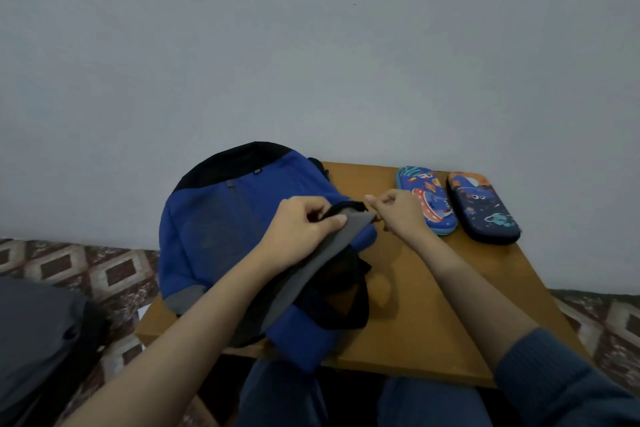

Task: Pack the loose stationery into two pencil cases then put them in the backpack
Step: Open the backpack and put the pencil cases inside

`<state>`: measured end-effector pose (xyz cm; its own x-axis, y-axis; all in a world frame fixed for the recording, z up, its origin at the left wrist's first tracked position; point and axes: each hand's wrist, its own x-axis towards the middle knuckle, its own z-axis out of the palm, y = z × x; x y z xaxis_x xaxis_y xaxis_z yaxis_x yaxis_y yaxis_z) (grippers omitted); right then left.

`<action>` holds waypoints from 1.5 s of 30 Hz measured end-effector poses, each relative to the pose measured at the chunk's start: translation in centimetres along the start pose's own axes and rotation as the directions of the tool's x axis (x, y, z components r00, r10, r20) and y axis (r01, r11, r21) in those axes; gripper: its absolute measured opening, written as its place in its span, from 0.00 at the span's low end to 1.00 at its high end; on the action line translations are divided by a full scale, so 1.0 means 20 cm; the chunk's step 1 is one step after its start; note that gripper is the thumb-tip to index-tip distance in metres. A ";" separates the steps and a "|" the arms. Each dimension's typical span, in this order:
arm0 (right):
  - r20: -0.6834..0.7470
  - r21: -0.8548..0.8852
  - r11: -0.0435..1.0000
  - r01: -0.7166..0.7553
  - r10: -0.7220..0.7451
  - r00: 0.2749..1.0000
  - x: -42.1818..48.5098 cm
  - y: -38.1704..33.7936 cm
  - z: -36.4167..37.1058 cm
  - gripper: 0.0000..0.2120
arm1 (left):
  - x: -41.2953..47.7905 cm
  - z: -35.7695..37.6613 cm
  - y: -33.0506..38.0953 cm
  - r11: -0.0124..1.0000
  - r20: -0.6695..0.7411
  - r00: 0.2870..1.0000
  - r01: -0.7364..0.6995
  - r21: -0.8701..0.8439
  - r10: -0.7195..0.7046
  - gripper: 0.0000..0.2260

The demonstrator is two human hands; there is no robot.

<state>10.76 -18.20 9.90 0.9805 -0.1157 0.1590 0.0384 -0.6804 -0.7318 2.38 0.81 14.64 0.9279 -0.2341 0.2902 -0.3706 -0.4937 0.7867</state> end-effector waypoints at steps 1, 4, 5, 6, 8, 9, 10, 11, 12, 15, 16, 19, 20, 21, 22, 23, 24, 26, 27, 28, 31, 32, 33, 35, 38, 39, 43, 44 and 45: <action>-0.003 0.086 0.996 -0.018 0.018 1.000 -0.03 0.00 -0.03 0.17 | 0.06 0.00 0.03 1.000 -0.063 0.998 0.026 -0.014 -0.027 0.18; -0.084 0.335 0.942 -0.011 0.042 0.996 -0.16 -0.02 -0.15 0.21 | 0.28 0.05 0.16 0.987 -0.237 0.964 0.088 -0.135 -0.119 0.20; -0.094 0.421 0.907 -0.016 0.061 0.994 -0.20 -0.02 -0.19 0.22 | 0.35 0.09 0.22 0.979 -0.277 0.951 0.089 -0.182 -0.138 0.20; -0.068 0.528 0.848 -0.040 0.089 0.994 -0.23 -0.03 -0.23 0.23 | 0.40 0.13 0.29 0.971 -0.296 0.944 0.076 -0.226 -0.143 0.19; 0.032 0.741 0.660 -0.125 0.150 0.988 -0.26 0.00 -0.30 0.25 | 0.47 0.24 0.41 0.958 -0.222 0.969 0.038 -0.283 -0.104 0.14; 0.060 0.812 0.563 -0.154 0.181 0.982 -0.27 0.04 -0.34 0.26 | 0.48 0.31 0.43 0.955 -0.130 0.989 0.027 -0.296 -0.069 0.12; 0.089 0.849 0.493 -0.191 0.222 0.971 -0.26 0.07 -0.38 0.29 | 0.48 0.37 0.44 0.956 -0.023 0.999 0.032 -0.293 -0.040 0.11; 0.118 0.869 0.438 -0.230 0.268 0.956 -0.25 0.12 -0.40 0.33 | 0.48 0.42 0.40 0.961 0.070 0.997 0.042 -0.273 -0.024 0.12; 0.122 0.885 0.394 -0.247 0.316 0.941 -0.25 0.16 -0.43 0.38 | 0.46 0.47 0.34 0.971 0.147 0.989 0.059 -0.233 -0.025 0.15; 0.207 0.892 0.296 -0.340 0.400 0.893 -0.32 0.26 -0.43 0.34 | 0.34 0.52 0.11 0.989 0.330 0.933 0.143 0.025 -0.143 0.22; 0.204 0.869 0.336 -0.364 0.428 0.880 -0.34 0.29 -0.41 0.28 | 0.28 0.52 0.04 0.980 0.389 0.900 0.169 0.106 -0.197 0.22; 0.142 0.672 0.607 -0.425 0.457 0.878 -0.37 0.36 -0.37 0.17 | 0.12 0.56 -0.10 0.966 0.491 0.840 0.135 0.222 -0.231 0.17; 0.162 0.620 0.652 -0.436 0.438 0.884 -0.37 0.36 -0.36 0.17 | 0.09 0.57 -0.12 0.955 0.468 0.853 0.109 0.275 -0.232 0.17; 0.186 0.580 0.677 -0.454 0.432 0.882 -0.38 0.35 -0.35 0.16 | 0.06 0.59 -0.14 0.942 0.424 0.877 0.088 0.323 -0.227 0.19; 0.203 0.555 0.692 -0.462 0.425 0.882 -0.37 0.34 -0.35 0.12 | 0.05 0.61 -0.15 0.932 0.379 0.898 0.083 0.353 -0.223 0.21; 0.211 0.537 0.701 -0.469 0.427 0.879 -0.37 0.32 -0.34 0.08 | 0.04 0.62 -0.16 0.929 0.341 0.912 0.098 0.358 -0.228 0.21; 0.212 0.524 0.705 -0.478 0.436 0.875 -0.37 0.31 -0.32 0.05 | 0.04 0.63 -0.18 0.930 0.309 0.922 0.119 0.348 -0.234 0.19; 0.204 0.528 0.694 -0.489 0.456 0.866 -0.35 0.29 -0.29 0.02 | 0.04 0.64 -0.20 0.936 0.272 0.925 0.179 0.301 -0.265 0.13; 0.201 0.565 0.668 -0.484 0.458 0.866 -0.34 0.29 -0.28 0.04 | 0.05 0.63 -0.21 0.946 0.255 0.930 0.200 0.256 -0.266 0.11; 0.211 0.615 0.623 -0.483 0.460 0.862 -0.33 0.27 -0.27 0.07 | 0.05 0.62 -0.21 0.956 0.228 0.938 0.217 0.199 -0.261 0.08; 0.243 0.807 0.414 -0.422 0.418 0.875 -0.27 0.20 -0.27 0.09 | 0.08 0.53 -0.14 0.975 0.092 0.971 0.218 0.030 -0.220 0.12; 0.253 0.858 0.339 -0.386 0.376 0.892 -0.25 0.16 -0.26 0.09 | 0.10 0.49 -0.11 0.979 0.045 0.979 0.201 -0.028 -0.200 0.12; 0.255 0.903 0.256 -0.346 0.329 0.909 -0.23 0.12 -0.26 0.10 | 0.12 0.45 -0.07 0.982 -0.001 0.985 0.171 -0.078 -0.172 0.12; 0.243 0.953 0.114 -0.281 0.266 0.933 -0.19 0.04 -0.25 0.18 | 0.16 0.38 0.03 0.985 -0.083 0.991 0.093 -0.146 -0.106 0.13; 0.153 0.984 0.056 -0.171 0.240 0.959 -0.16 0.01 -0.27 0.22 | 0.20 0.37 0.15 0.988 -0.185 0.982 0.003 -0.157 -0.032 0.12; 0.154 0.984 0.055 -0.172 0.237 0.959 -0.16 0.04 -0.29 0.19 | 0.21 0.39 0.16 0.990 -0.196 0.980 0.004 -0.140 -0.031 0.12; 0.200 0.781 0.424 -0.459 0.527 0.826 -0.19 0.30 -0.40 0.19 | 0.19 0.52 0.06 0.989 -0.168 0.975 0.133 -0.072 -0.143 0.09; 0.178 0.675 0.490 -0.551 0.616 0.767 -0.22 0.38 -0.45 0.26 | 0.17 0.57 0.03 0.985 -0.154 0.974 0.161 -0.063 -0.169 0.08; 0.201 0.597 0.504 -0.624 0.659 0.724 -0.26 0.42 -0.48 0.32 | 0.16 0.60 0.00 0.982 -0.148 0.971 0.184 -0.052 -0.190 0.08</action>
<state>4.22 -30.19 9.29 0.7745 -0.3866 -0.5008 -0.4778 0.1615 -0.8635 4.85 -10.03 8.97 0.9770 -0.0094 0.2129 -0.1907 -0.4841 0.8540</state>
